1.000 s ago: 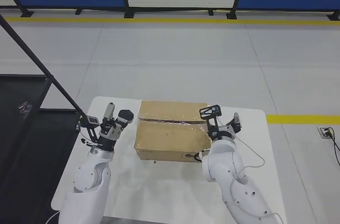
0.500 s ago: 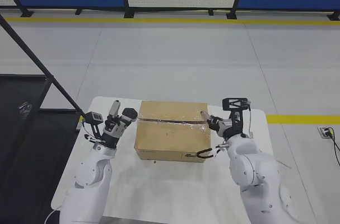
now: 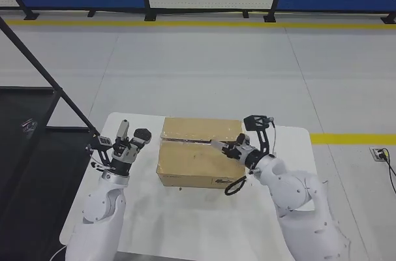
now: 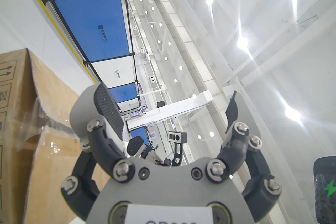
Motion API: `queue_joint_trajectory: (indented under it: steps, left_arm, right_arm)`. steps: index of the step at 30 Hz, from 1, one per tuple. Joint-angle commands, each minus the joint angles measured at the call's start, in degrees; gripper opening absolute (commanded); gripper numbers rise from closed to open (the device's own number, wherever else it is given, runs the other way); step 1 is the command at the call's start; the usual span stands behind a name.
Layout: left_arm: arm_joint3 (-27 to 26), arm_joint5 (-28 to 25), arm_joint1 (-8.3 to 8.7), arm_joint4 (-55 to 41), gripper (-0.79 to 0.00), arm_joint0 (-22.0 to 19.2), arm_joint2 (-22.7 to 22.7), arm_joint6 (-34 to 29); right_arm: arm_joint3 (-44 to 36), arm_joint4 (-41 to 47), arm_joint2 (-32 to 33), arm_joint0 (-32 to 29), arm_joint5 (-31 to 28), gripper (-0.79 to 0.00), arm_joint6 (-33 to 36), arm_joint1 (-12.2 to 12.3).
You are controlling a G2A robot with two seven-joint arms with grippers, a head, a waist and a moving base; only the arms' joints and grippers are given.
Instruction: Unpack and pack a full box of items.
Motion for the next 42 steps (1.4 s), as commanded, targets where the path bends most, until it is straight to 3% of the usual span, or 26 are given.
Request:
queue_joint_trajectory:
  steps: [1,12,15,22,29,36,42]
  left_arm:
    - [0.0,0.2,0.10,0.0,0.000,0.1,-0.2,0.2]
    - [0.2,1.0,0.55,1.8,0.000,0.5,-0.9,2.5]
    - [0.0,1.1,0.59,2.1,0.000,0.4,-0.9,3.3]
    - [-1.9,0.3,0.91,1.7,0.000,1.9,-1.7,3.3]
    - [-2.9,-0.1,1.07,1.4,0.000,3.5,-1.9,3.9]
    - [-3.4,0.6,1.21,1.8,0.000,3.6,-1.3,3.9]
    - [-2.9,1.0,1.32,2.1,0.000,3.0,-0.8,3.8]
  right_arm:
    - [3.3,5.1,0.6,2.4,-1.1,0.000,3.1,0.1]
    - [3.9,5.6,0.8,2.9,-1.1,0.000,3.1,0.1]
    - [5.1,10.3,0.1,2.7,0.7,0.000,1.5,-0.1]
    - [17.0,20.3,-1.8,10.2,4.1,0.000,1.1,-1.0]
    - [29.1,26.5,-2.0,16.6,1.5,0.000,4.3,-1.2]
    - [35.4,29.4,-1.5,19.3,0.9,0.000,5.2,-0.8]
    - [37.7,33.7,-1.0,19.8,-3.1,0.000,8.2,-0.5]
